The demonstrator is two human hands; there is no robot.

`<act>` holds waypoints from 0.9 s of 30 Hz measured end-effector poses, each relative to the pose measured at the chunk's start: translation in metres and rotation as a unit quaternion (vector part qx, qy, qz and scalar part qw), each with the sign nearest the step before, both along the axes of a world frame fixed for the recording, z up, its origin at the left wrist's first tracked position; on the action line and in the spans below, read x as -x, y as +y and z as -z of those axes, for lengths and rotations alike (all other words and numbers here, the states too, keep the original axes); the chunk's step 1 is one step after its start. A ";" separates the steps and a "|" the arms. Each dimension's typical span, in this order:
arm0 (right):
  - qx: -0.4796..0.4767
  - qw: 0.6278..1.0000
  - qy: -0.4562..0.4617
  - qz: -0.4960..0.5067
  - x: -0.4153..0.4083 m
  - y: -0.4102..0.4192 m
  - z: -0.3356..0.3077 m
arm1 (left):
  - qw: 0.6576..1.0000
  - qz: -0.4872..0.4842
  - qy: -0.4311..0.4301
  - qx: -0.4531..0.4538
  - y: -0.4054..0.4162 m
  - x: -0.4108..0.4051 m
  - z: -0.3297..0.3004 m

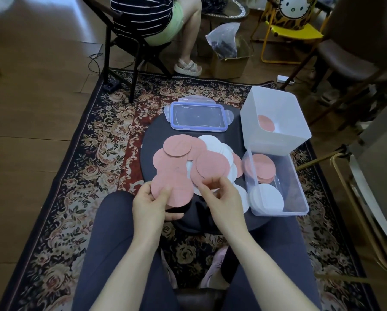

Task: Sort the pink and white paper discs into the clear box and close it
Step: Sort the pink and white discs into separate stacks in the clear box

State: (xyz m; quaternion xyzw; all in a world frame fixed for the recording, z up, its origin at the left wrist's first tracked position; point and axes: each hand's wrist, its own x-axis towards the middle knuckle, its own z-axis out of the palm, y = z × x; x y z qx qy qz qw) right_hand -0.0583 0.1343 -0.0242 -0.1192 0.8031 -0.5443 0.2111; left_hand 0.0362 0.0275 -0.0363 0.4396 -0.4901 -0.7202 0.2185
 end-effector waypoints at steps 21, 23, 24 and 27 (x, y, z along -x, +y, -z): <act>-0.164 0.959 0.182 -0.145 0.032 -0.062 0.003 | 1.000 0.009 -0.015 0.001 -0.006 -0.004 0.011; -0.145 0.970 0.143 -0.134 0.030 -0.061 0.001 | 1.000 0.009 -0.017 0.003 -0.006 -0.004 0.011; -0.133 0.975 0.125 -0.128 0.030 -0.060 0.001 | 1.000 0.009 -0.017 0.003 -0.007 -0.004 0.011; -0.092 0.985 0.107 -0.095 0.030 -0.055 -0.003 | 1.000 0.014 -0.019 0.001 -0.007 -0.004 0.010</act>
